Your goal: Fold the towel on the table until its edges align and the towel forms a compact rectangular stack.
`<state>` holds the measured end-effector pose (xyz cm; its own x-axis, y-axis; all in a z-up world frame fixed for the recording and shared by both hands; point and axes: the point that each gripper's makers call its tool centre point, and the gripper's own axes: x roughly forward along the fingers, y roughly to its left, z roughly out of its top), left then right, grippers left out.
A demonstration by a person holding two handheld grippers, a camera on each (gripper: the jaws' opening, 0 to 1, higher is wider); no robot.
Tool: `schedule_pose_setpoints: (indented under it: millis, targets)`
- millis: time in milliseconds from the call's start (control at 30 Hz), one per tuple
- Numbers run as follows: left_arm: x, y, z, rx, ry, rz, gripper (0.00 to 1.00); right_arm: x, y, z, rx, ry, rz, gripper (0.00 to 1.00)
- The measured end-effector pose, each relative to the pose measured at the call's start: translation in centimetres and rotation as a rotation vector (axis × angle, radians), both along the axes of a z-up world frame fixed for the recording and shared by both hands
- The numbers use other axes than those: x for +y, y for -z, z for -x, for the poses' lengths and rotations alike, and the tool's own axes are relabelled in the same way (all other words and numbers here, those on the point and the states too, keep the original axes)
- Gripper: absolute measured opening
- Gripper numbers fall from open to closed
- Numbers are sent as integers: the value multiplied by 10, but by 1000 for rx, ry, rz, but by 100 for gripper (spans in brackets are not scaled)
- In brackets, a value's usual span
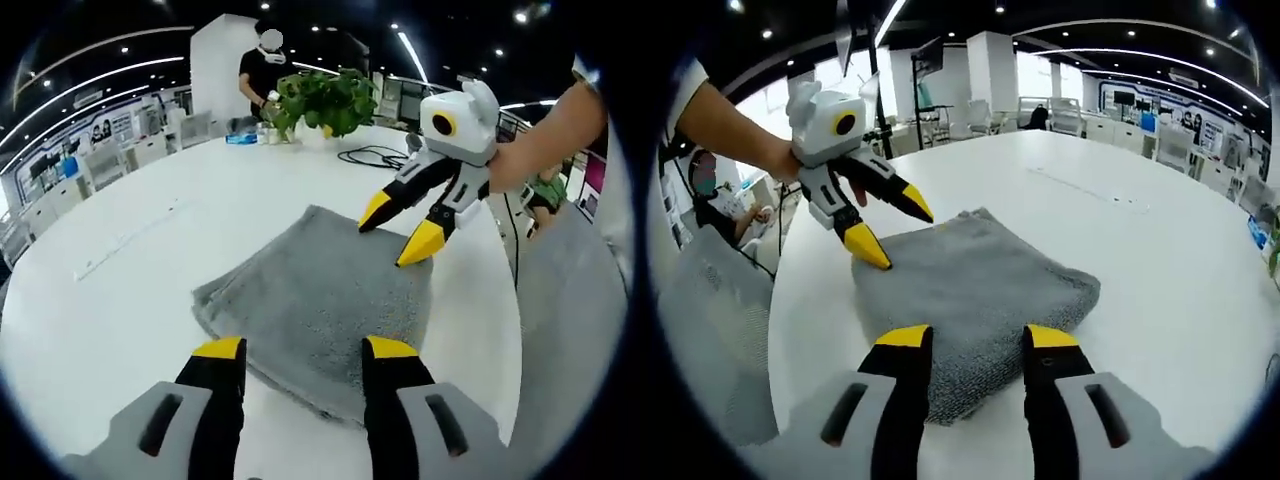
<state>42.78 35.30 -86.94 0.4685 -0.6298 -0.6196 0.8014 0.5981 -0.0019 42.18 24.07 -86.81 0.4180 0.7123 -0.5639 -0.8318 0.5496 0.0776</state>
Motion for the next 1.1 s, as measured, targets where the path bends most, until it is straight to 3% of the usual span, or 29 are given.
schedule_pose_setpoints:
  millis: [167,267,400,467,567,767,867,1100]
  targets:
    - [5,3,-4,32,-64,36,48,-11,0,-9,45,152,-61,34]
    - [8,8,-3,76,-136,63,49,-17,7,-11,121,226,-93,35]
    - [14,19,-4,153,-232,94,50,-25,20,-13,180,282,-71,41]
    - [15,27,0,212,-263,82,51,-21,23,-14,195,270,-83,43]
    - [13,29,1,229,-272,111,49,-14,25,-10,224,237,-98,36]
    - [9,36,5,354,-320,197,42,-8,33,-13,277,235,-103,32]
    - [9,36,2,330,-302,191,40,-8,34,-14,283,227,-99,30]
    - [6,37,-7,336,-295,188,35,-4,35,-24,268,209,-73,28]
